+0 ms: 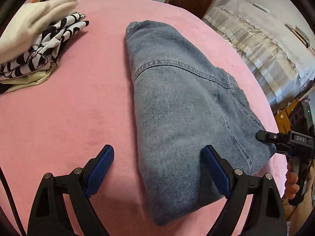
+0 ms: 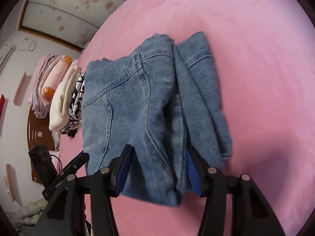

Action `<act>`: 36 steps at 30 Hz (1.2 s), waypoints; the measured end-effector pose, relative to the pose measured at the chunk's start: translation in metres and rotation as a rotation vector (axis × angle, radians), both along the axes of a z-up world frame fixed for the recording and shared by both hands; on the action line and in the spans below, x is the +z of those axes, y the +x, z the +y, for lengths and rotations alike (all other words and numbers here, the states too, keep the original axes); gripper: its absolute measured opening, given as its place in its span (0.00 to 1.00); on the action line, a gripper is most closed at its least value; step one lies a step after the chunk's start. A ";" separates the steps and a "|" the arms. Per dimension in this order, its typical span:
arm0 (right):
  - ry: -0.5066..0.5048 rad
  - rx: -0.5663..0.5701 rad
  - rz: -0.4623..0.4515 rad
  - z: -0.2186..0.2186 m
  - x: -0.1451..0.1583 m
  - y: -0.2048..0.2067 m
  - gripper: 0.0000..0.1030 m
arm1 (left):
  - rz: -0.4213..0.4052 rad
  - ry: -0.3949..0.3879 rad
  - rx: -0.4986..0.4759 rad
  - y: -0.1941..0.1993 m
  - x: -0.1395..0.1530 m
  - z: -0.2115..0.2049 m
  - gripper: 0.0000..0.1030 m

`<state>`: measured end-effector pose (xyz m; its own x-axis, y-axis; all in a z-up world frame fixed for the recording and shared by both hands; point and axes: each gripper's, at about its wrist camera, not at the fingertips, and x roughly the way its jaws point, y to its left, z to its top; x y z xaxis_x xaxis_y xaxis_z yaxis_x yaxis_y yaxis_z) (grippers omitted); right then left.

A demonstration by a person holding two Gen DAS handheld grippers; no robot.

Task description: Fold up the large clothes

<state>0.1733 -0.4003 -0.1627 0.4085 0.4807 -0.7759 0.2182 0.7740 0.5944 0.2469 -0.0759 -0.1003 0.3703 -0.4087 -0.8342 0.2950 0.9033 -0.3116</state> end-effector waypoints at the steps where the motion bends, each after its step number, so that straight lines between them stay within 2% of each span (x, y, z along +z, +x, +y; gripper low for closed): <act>1: -0.014 0.010 -0.008 0.002 0.002 0.001 0.44 | -0.005 0.000 -0.002 -0.002 0.000 -0.002 0.85; 2: -0.053 0.027 -0.025 0.007 0.006 0.002 0.27 | -0.007 0.002 -0.008 -0.002 0.002 -0.005 0.82; 3: -0.119 0.041 -0.053 0.014 0.015 0.000 0.17 | -0.011 0.006 -0.020 -0.002 0.003 -0.010 0.77; 6: -0.235 0.081 -0.152 0.026 0.043 -0.009 0.12 | -0.049 0.030 -0.058 -0.006 0.014 -0.022 0.65; 8: -0.307 0.098 -0.238 0.035 0.069 -0.021 0.11 | -0.079 0.044 -0.075 -0.010 0.023 -0.029 0.61; 10: -0.348 0.081 -0.296 0.034 0.086 -0.033 0.11 | -0.117 0.043 -0.098 -0.015 0.033 -0.038 0.47; 13: -0.383 0.043 -0.295 0.019 0.084 -0.040 0.11 | -0.149 0.076 -0.115 -0.019 0.036 -0.050 0.44; 15: -0.385 0.030 -0.240 0.009 0.063 -0.036 0.11 | -0.142 0.122 -0.119 -0.019 0.028 -0.058 0.38; 18: -0.360 0.032 -0.124 0.003 0.013 -0.027 0.13 | -0.186 0.191 -0.115 -0.024 0.018 -0.070 0.38; 20: -0.338 0.005 -0.111 0.001 0.006 -0.027 0.15 | -0.210 0.236 -0.121 -0.027 0.017 -0.075 0.38; 22: -0.320 -0.021 -0.105 -0.001 0.014 -0.028 0.19 | -0.210 0.251 -0.122 -0.026 0.021 -0.076 0.40; 23: -0.319 -0.028 -0.104 -0.002 0.018 -0.027 0.25 | -0.197 0.244 -0.120 -0.025 0.022 -0.074 0.42; 24: -0.322 -0.033 -0.112 -0.003 0.023 -0.028 0.33 | -0.169 0.221 -0.113 -0.022 0.025 -0.070 0.50; 25: -0.330 -0.037 -0.130 -0.004 0.030 -0.027 0.37 | -0.146 0.194 -0.109 -0.018 0.027 -0.066 0.65; 26: -0.342 -0.036 -0.156 -0.004 0.039 -0.026 0.42 | -0.122 0.149 -0.100 -0.012 0.031 -0.059 0.69; 30: -0.370 -0.036 -0.203 -0.009 0.055 -0.013 0.48 | -0.109 0.091 -0.051 0.013 0.041 -0.044 0.70; 32: -0.382 -0.047 -0.194 -0.012 0.053 0.008 0.48 | -0.096 0.083 -0.027 0.032 0.042 -0.041 0.70; 36: -0.337 -0.091 -0.127 -0.031 0.032 0.057 0.48 | -0.048 0.076 -0.014 0.072 0.034 -0.046 0.70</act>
